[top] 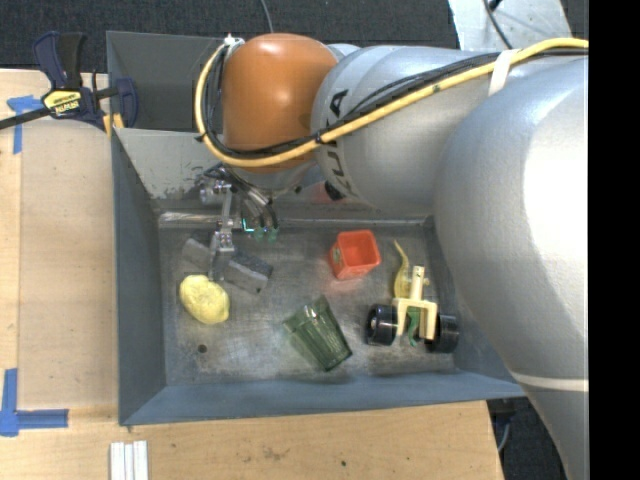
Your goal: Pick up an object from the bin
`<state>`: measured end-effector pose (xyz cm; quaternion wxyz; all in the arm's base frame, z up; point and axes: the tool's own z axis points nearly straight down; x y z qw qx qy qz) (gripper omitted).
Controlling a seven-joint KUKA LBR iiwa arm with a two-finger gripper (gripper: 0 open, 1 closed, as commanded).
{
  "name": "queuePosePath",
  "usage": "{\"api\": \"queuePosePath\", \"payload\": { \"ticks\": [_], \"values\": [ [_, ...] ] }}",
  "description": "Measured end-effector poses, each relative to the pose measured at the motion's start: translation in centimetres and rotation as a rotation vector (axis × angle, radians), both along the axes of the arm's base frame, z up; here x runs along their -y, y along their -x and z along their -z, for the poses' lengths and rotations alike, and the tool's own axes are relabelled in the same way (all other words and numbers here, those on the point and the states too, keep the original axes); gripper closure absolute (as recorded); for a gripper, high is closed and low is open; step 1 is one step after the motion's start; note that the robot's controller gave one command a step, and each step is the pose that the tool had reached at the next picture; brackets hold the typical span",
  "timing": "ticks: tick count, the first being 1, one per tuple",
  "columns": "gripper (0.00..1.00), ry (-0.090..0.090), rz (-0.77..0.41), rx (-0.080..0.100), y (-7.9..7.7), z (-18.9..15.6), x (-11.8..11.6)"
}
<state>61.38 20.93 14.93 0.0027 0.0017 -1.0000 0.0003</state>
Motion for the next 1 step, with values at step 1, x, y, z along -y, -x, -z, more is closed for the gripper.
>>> {"api": "queuePosePath", "payload": {
  "ticks": [1],
  "values": [
    [0.0,-0.002,0.003,0.008,-0.23,-0.5,0.09]
  ]
}}
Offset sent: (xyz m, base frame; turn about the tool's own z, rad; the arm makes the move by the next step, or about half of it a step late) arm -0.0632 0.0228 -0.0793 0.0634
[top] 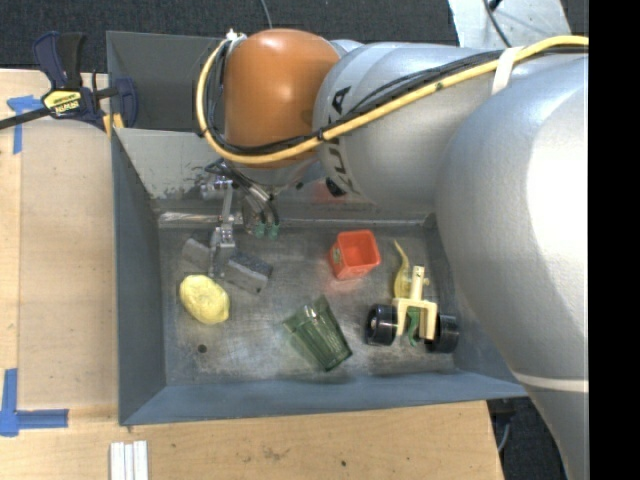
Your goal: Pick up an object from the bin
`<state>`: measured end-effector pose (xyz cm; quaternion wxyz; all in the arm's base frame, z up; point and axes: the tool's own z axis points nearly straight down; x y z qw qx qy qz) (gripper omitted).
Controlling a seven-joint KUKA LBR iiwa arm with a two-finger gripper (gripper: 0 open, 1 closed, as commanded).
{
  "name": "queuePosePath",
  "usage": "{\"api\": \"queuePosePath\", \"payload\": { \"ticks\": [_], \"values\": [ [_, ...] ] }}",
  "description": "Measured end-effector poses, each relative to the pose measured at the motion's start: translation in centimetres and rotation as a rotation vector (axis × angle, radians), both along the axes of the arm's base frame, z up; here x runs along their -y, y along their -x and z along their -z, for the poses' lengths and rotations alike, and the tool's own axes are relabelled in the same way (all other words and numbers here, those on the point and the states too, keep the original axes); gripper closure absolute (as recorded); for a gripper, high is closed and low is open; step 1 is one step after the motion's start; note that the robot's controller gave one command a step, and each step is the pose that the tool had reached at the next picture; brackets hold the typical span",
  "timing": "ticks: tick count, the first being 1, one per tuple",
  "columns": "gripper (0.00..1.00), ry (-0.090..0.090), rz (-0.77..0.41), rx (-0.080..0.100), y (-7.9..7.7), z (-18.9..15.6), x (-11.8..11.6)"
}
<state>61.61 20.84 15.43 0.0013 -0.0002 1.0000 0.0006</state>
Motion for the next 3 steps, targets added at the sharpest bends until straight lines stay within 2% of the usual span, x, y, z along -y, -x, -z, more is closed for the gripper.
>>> {"api": "queuePosePath", "payload": {
  "ticks": [1,2,3],
  "values": [
    [0.0,-0.014,0.056,0.012,4.7,5.6,-2.4],
    [0.0,-0.003,0.046,0.008,4.9,6.3,-2.0],
    [0.0,-0.016,0.21,0.02,4.9,7.1,-1.6]
  ]
}}
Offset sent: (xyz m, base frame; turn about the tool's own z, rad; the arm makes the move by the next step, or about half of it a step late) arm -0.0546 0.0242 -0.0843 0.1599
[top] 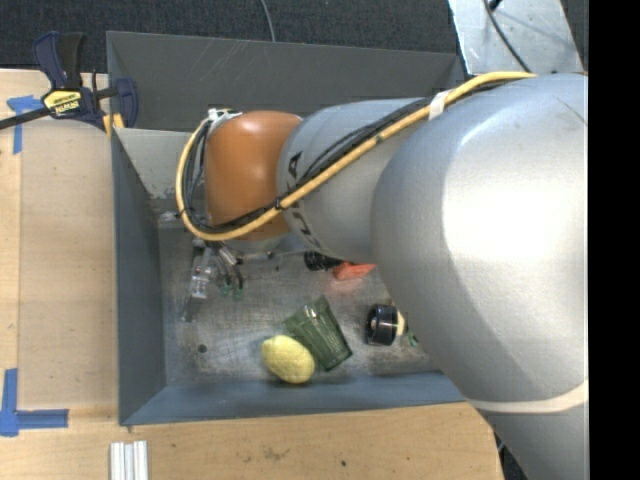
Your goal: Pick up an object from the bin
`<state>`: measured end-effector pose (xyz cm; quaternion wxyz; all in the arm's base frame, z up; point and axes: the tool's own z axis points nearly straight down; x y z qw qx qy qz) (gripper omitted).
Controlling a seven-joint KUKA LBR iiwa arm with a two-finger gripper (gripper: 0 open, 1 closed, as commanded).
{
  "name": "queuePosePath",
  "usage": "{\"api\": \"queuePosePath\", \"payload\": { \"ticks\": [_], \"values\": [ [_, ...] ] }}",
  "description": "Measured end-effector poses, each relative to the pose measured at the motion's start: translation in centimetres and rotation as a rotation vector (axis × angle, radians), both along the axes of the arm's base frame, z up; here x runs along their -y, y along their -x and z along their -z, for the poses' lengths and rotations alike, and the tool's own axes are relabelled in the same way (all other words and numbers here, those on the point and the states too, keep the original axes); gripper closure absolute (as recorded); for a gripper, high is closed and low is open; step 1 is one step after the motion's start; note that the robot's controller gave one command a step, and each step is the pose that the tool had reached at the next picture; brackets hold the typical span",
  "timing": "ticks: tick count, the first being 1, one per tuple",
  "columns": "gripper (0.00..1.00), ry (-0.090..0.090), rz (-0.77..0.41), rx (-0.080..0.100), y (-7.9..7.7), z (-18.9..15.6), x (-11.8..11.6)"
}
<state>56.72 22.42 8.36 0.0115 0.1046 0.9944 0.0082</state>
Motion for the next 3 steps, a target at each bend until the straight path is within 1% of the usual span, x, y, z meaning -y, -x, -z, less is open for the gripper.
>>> {"api": "queuePosePath", "payload": {
  "ticks": [1,2,3],
  "values": [
    [0.0,0.009,0.052,-0.021,-3.07,1.05,5.08],
    [1.0,0.024,-0.629,-0.001,-3.6,0.71,4.86],
    [1.0,0.026,-0.706,0.0,-3.4,0.71,4.62]
  ]
}}
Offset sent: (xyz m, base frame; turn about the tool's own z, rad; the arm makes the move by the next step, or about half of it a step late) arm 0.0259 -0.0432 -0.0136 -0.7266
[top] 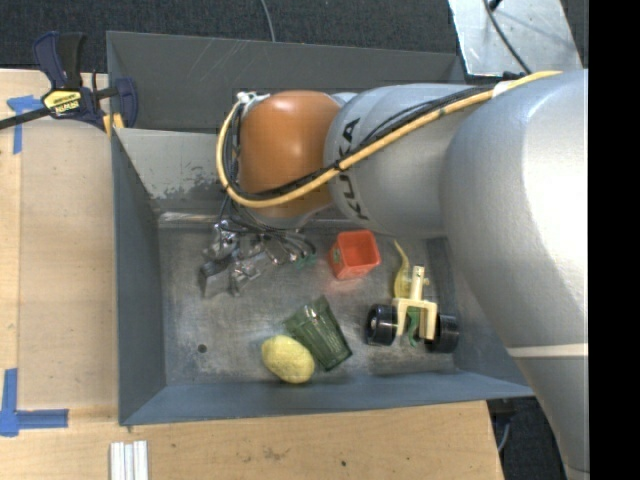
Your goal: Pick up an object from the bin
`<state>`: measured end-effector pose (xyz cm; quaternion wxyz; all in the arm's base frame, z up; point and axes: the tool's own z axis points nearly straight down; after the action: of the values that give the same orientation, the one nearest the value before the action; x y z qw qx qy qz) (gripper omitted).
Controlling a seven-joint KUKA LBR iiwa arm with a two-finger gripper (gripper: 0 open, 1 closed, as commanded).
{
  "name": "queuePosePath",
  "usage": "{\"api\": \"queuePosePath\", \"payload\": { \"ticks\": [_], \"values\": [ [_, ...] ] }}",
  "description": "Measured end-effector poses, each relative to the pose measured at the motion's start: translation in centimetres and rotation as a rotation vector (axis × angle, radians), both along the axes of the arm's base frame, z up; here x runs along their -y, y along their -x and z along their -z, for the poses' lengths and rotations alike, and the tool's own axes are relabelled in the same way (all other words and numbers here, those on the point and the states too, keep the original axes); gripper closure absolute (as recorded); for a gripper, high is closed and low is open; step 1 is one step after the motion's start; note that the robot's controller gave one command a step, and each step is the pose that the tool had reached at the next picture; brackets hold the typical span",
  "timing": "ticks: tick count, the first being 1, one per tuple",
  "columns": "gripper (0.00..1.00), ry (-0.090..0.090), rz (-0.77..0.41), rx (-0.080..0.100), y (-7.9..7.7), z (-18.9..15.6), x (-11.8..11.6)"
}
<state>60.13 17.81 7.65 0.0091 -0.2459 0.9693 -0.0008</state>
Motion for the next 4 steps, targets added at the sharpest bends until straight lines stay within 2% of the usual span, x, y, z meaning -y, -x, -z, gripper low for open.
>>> {"api": "queuePosePath", "payload": {
  "ticks": [2,4],
  "values": [
    [1.0,0.002,0.019,-0.02,0.5,-1.9,0.0],
    [1.0,0.001,0.027,-0.015,0.3,-4.8,0.0]
  ]
}}
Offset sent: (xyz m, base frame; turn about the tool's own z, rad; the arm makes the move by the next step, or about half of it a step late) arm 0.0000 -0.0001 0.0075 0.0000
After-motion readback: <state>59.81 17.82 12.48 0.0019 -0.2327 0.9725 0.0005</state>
